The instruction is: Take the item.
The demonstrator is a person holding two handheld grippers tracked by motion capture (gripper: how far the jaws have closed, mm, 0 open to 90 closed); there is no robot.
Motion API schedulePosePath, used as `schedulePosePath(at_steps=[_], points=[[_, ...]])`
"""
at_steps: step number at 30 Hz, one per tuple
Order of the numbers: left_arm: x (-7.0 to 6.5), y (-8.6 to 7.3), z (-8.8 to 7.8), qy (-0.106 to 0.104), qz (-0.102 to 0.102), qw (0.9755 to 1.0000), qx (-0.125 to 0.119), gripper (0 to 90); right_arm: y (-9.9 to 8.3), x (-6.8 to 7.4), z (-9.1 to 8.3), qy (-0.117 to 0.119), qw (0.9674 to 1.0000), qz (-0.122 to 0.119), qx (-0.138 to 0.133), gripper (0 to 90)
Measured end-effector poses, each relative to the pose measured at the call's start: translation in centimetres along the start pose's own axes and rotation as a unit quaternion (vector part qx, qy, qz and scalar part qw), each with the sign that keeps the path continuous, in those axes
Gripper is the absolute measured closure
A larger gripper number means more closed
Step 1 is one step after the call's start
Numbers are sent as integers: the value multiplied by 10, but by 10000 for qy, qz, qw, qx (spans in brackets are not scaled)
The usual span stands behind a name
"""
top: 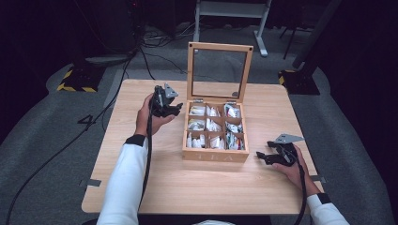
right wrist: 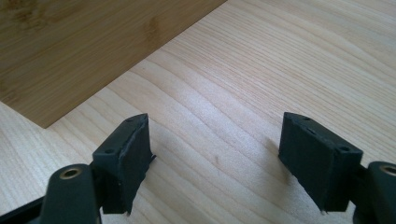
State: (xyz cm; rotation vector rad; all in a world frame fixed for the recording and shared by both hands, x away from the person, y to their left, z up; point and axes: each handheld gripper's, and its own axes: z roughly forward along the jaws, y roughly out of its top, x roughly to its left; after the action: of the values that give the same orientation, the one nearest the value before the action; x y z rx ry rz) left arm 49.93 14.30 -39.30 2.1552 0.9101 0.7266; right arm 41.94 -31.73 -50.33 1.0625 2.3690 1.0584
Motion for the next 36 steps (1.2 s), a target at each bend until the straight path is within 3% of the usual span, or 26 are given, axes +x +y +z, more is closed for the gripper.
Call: schedulePosePath(at_steps=[4, 14, 20, 25, 28, 29, 31, 32, 36], points=[[1, -13, -13, -10, 63, 10000, 47, 429, 0, 0, 0, -13, 10000, 8, 2, 250], [-7, -44, -25, -101, 266, 9993, 251, 404, -1, 0, -1, -20, 10000, 17, 4, 250], [-18, -69, -32, -180, 531, 9976, 408, 390, 0, 1, -2, -28, 10000, 27, 37, 251], [-24, -89, -41, -271, 516, 9973, 442, 378, 2, 2, -5, 131, 9998, 116, 119, 278], [-29, -102, -45, -392, 517, 9968, 470, 366, 7, 5, -10, 111, 9999, 75, 45, 278], [-30, -107, -45, -423, 539, 9964, 505, 364, 13, 6, -16, 237, 9993, 247, -156, 279], [-33, -116, -46, -457, 585, 9955, 593, 360, 16, 7, -18, 285, 9991, 258, -196, 276], [-34, -119, -46, -476, 581, 9952, 632, 355, 21, 10, -23, 241, 9992, 157, -295, 277], [-38, -131, -49, -544, 563, 9941, 753, 346, 27, 11, -29, 195, 9990, 138, -381, 271]])
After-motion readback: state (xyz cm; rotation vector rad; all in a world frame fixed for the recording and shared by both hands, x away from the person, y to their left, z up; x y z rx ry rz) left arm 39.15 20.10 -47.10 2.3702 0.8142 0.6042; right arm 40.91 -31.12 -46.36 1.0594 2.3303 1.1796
